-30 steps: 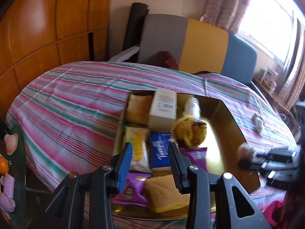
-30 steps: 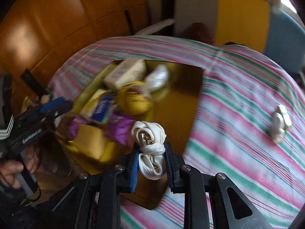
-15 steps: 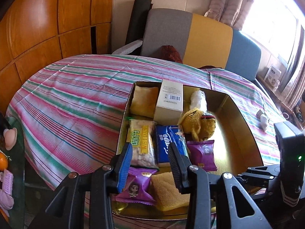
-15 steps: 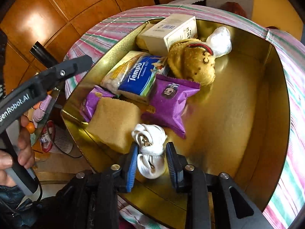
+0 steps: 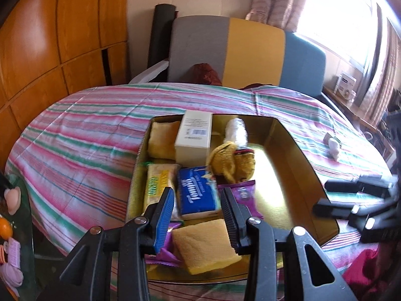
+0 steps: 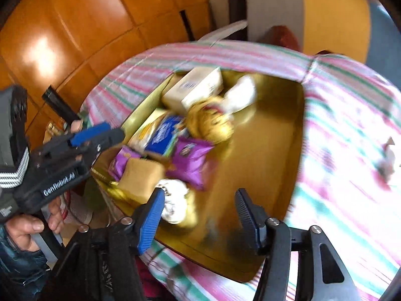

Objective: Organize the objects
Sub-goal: 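Carry the white cord into the tray and open the right gripper, then reach the left gripper to the plastic-wrapped bundle and grasp it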

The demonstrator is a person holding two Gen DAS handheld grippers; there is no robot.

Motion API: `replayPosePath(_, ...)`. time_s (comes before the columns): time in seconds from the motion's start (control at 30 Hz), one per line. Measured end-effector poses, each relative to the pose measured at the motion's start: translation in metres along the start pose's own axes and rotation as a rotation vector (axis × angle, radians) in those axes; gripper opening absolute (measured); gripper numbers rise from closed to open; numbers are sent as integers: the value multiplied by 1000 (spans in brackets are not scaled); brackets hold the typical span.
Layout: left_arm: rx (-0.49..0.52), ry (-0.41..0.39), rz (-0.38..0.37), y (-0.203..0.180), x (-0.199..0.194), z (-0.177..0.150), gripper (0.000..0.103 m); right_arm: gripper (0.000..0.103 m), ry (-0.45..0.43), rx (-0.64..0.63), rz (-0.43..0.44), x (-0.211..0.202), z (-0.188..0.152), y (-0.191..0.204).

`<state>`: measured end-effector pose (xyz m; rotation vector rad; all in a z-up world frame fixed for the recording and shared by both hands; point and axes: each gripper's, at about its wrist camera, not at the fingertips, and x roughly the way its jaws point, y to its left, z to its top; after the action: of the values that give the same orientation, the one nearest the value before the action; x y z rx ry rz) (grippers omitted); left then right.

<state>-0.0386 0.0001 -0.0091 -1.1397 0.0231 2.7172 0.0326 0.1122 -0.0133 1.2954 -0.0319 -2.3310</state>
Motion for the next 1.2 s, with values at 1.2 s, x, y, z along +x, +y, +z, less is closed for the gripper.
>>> replayPosePath(1.2, 295, 236, -344, -250, 87, 61, 39, 77, -261, 922, -491, -153, -99, -329)
